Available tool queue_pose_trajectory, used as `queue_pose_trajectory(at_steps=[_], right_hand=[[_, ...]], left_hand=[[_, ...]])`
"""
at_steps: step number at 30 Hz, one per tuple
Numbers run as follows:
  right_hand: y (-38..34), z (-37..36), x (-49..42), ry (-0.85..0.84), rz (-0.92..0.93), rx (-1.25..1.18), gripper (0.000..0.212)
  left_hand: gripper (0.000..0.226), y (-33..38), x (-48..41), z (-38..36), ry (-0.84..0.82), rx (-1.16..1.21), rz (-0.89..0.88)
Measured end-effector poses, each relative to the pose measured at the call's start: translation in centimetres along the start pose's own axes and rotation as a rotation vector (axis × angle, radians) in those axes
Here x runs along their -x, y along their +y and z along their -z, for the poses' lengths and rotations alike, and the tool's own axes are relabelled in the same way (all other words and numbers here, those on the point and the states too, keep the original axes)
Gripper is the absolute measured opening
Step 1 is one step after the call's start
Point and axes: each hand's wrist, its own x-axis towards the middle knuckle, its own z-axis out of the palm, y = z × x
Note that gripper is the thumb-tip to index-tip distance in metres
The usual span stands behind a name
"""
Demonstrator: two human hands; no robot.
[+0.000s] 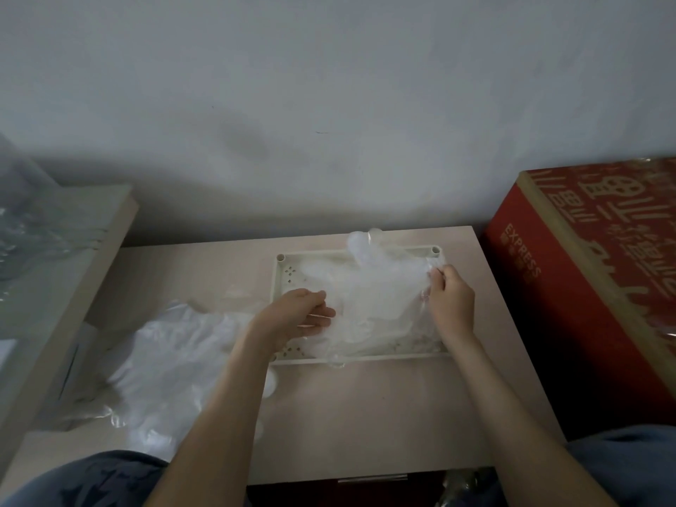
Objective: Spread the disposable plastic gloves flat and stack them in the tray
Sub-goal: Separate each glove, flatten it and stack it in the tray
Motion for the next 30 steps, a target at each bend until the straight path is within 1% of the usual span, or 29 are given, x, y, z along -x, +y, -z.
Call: queue_pose_trajectory(at_steps=[3,6,8,9,10,13,14,15,17,19,22,23,24,27,28,30], right_hand=[[0.3,-0.1,0.0,0.003,-0.003,0.004,0.023],[0.3,-0.1,0.1,0.01,0.011,0.002,0.024],[0.3,0.0,0.1,0.017,0.015,-0.004,0.025],[0.3,0.0,0.1,0.023,0.014,-0.007,0.025],[0.3,0.0,0.2,0.03,0.014,-0.008,0.025],[0.2,0.2,0.2,0.054,0.012,-0.021,0.026],[0.1,0.2,0.2,0.061,0.013,-0.027,0.026],[0.1,0.3,0.2,0.064,0.014,-0.033,0.026],[0.0,0.3,0.2,0.059,0.012,-0.045,0.027],[0.0,0.3,0.2,0.056,0.005,-0.057,0.027],[-0.1,0.4,0.3,0.06,0.004,-0.072,0.027],[-0.2,0.5,0.4,0.06,0.0,-0.08,0.026],[-0.3,0.5,0.4,0.057,-0.003,-0.089,0.026],[-0.3,0.6,0.4,0.054,-0.01,-0.089,0.026],[-0.4,0.6,0.4,0.053,-0.011,-0.086,0.026],[-0.4,0.6,0.5,0.049,-0.011,-0.088,0.026]], left_hand=[[0.041,-0.1,0.1,-0.5,0.022,0.024,0.012],[0.046,0.0,0.4,-0.9,0.03,0.028,-0.002],[0.052,-0.4,-0.1,-1.0,0.049,-0.023,-0.03],[0.049,-0.6,-0.3,-0.9,0.066,-0.049,-0.043],[0.041,-0.8,-0.5,-0.8,0.087,-0.059,-0.057],[0.018,-0.9,-0.7,-0.6,0.107,0.0,-0.059],[0.015,-0.8,-0.6,-0.6,0.089,0.044,-0.046],[0.018,-0.7,-0.5,-0.7,0.062,0.085,-0.025],[0.033,-0.6,-0.3,-0.7,-0.014,0.075,0.022],[0.043,-0.6,-0.2,-0.7,-0.111,-0.041,0.045],[0.049,-0.8,0.1,-0.6,-0.242,-0.261,0.019],[0.045,-0.9,0.1,-0.5,-0.257,-0.326,0.014],[0.037,-1.0,0.2,-0.6,-0.255,-0.371,0.015],[0.009,-1.0,0.3,-0.7,-0.237,-0.409,0.008],[0.006,-1.0,0.4,-0.7,-0.249,-0.405,0.006],[0.007,-0.7,0.7,-0.5,-0.289,-0.42,-0.001]])
